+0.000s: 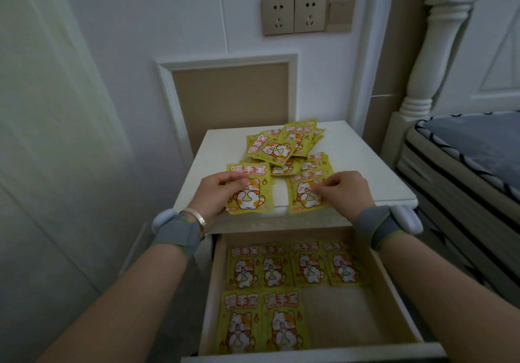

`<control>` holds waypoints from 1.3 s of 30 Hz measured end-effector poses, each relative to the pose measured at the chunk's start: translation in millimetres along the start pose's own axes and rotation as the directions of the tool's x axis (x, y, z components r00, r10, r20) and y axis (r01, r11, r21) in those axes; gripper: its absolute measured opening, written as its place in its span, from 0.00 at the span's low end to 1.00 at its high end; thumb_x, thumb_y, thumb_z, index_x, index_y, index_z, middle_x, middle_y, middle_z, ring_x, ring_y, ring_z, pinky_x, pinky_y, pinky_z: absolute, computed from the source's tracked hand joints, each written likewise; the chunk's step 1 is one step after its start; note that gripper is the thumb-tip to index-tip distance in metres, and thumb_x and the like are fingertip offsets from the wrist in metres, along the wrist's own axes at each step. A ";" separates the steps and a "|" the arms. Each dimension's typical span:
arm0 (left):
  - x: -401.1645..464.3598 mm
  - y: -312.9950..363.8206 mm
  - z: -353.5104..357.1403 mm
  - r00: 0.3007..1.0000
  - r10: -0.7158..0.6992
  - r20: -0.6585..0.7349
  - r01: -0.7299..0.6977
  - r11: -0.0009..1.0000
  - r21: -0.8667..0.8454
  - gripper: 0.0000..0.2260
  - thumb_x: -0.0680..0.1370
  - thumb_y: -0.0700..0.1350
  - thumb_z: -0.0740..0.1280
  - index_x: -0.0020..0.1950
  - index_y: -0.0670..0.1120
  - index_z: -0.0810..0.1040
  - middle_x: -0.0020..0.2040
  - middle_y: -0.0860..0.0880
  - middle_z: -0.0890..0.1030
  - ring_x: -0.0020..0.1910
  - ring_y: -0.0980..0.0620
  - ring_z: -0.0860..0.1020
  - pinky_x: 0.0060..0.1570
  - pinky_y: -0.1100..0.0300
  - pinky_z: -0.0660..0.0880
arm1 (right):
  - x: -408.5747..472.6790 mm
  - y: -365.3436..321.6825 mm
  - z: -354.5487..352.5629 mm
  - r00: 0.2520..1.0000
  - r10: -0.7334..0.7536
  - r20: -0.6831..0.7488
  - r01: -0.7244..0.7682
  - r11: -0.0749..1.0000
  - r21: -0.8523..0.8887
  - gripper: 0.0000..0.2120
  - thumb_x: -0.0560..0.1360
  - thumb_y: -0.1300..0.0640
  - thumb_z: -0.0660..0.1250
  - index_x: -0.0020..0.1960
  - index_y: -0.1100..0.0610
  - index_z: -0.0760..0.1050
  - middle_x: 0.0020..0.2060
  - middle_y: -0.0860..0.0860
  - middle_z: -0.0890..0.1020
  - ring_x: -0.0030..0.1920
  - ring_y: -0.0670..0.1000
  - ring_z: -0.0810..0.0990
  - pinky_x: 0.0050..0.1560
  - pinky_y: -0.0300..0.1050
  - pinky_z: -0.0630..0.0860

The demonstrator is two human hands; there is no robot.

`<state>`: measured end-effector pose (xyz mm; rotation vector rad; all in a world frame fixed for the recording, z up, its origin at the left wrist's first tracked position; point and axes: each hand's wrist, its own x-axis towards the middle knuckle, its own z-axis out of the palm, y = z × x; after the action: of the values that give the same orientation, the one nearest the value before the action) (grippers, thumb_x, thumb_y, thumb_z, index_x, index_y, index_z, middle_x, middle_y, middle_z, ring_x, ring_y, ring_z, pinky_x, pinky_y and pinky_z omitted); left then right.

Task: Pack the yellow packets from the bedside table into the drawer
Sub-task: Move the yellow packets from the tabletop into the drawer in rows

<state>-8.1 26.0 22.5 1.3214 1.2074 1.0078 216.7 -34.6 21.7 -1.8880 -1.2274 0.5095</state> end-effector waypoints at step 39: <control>-45.3 -106.3 128.4 0.684 -0.488 0.541 -0.227 0.563 0.795 0.28 0.76 0.49 0.69 0.73 0.45 0.64 0.72 0.45 0.67 0.69 0.45 0.69 0.65 0.55 0.69 | -11.9 99.8 -56.9 0.734 0.478 0.482 -0.484 0.866 -0.123 0.20 0.67 0.65 0.72 0.59 0.61 0.76 0.51 0.59 0.83 0.48 0.58 0.83 0.38 0.46 0.81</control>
<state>99.0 -42.0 -94.8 2.0279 1.1116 -0.3933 307.2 -88.4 -25.7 -2.1424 -1.0115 1.3607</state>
